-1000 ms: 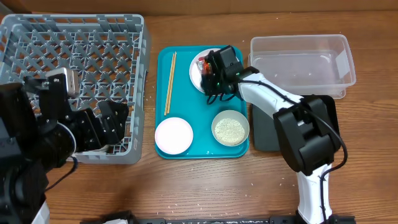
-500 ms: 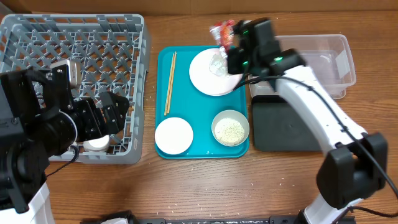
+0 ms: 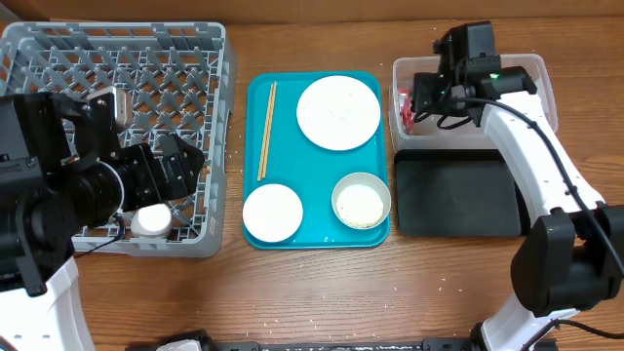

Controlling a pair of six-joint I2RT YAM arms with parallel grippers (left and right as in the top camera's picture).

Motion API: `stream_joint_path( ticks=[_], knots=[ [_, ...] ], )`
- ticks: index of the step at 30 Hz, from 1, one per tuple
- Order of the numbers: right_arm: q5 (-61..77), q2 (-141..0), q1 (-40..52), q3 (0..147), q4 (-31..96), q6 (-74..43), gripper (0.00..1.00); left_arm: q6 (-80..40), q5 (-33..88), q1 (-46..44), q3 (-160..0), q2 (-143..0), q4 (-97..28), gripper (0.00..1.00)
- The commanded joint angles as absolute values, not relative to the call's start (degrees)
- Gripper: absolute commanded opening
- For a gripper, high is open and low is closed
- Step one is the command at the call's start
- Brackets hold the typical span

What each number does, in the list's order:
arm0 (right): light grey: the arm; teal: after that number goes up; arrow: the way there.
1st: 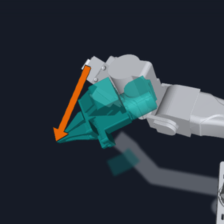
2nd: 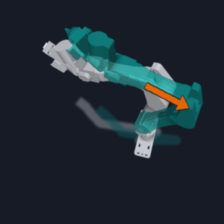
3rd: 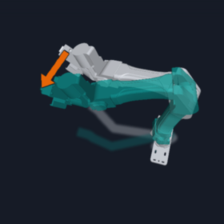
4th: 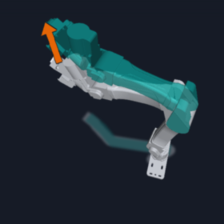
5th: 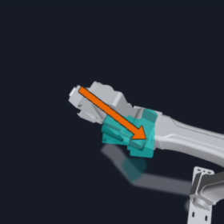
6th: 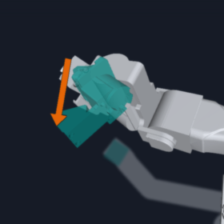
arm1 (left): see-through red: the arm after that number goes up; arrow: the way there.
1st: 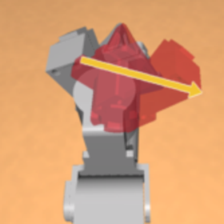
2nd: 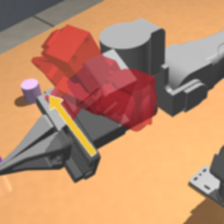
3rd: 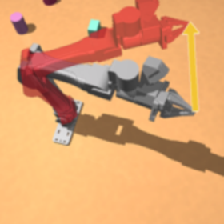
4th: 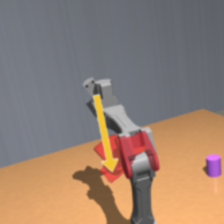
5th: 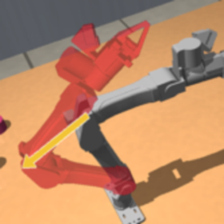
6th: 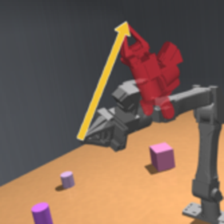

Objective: Sort waste into correct bins and load items into the dishwasher
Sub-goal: 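Grasp the red snack wrapper with the right gripper, drop into clear bin, then pick the white tissue off the plate with the right gripper, drop in bin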

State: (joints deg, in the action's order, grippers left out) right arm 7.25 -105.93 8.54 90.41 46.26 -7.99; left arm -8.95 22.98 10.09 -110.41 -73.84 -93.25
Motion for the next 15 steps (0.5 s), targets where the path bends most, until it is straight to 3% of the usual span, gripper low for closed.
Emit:
stream_joint_path(
  ticks=[1,5,9,11,15],
  knots=[
    [18.4,-105.7,13.4,93.7,42.8,-4.2,0.63,-8.1,23.6,9.7,-111.1,-74.7,-93.2,1.0],
    [11.8,-107.2,21.2,93.6,38.5,-2.7,0.66,-8.1,23.6,9.7,-111.1,-75.4,-93.2,1.0],
    [-5.5,-113.9,27.2,93.3,33.0,-0.6,0.66,-8.4,23.8,9.7,-111.1,-76.2,-93.6,1.0],
    [-6.0,-119.5,27.6,93.3,30.2,4.7,0.78,-8.3,23.8,9.7,-111.1,-76.4,-95.2,1.0],
    [-5.9,-126.4,26.8,93.3,26.3,8.0,0.79,-8.3,23.8,9.7,-111.1,-76.5,-96.8,1.0]
  ],
)
